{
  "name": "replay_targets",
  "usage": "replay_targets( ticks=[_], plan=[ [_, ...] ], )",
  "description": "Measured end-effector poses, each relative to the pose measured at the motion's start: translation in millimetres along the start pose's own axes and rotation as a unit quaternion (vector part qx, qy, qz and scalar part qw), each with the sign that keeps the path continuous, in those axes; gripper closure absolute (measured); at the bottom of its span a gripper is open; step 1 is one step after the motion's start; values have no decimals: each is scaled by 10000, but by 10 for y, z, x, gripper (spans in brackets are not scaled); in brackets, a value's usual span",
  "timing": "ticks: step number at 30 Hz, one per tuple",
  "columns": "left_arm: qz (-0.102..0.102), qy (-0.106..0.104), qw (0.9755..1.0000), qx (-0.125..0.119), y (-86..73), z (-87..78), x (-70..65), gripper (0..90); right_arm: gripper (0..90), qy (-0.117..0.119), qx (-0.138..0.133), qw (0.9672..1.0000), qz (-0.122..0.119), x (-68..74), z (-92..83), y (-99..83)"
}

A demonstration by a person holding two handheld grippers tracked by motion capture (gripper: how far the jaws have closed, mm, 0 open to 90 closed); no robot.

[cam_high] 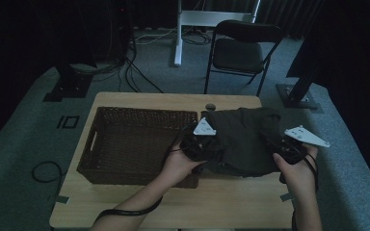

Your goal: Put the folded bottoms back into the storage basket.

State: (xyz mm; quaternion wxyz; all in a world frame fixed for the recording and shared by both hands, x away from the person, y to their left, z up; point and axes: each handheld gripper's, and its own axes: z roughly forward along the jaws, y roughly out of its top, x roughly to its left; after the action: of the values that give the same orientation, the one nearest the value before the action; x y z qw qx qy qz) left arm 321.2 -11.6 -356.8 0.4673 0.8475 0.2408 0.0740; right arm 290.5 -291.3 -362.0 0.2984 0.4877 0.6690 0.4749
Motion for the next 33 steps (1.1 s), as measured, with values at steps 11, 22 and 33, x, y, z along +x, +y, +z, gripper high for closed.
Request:
replay_targets(
  ticks=[11,22,33],
  plan=[
    [-80,102,9999,-31,-78,-282,217,692,729,202,-15,9997,-103,258,188,155],
    [-116,297,9994,-124,-194,-609,448,692,729,385,-88,9990,-213,562,367,310],
    [-162,473,9987,-95,-361,-940,706,692,731,580,-86,9978,-309,920,620,422]
  ],
)
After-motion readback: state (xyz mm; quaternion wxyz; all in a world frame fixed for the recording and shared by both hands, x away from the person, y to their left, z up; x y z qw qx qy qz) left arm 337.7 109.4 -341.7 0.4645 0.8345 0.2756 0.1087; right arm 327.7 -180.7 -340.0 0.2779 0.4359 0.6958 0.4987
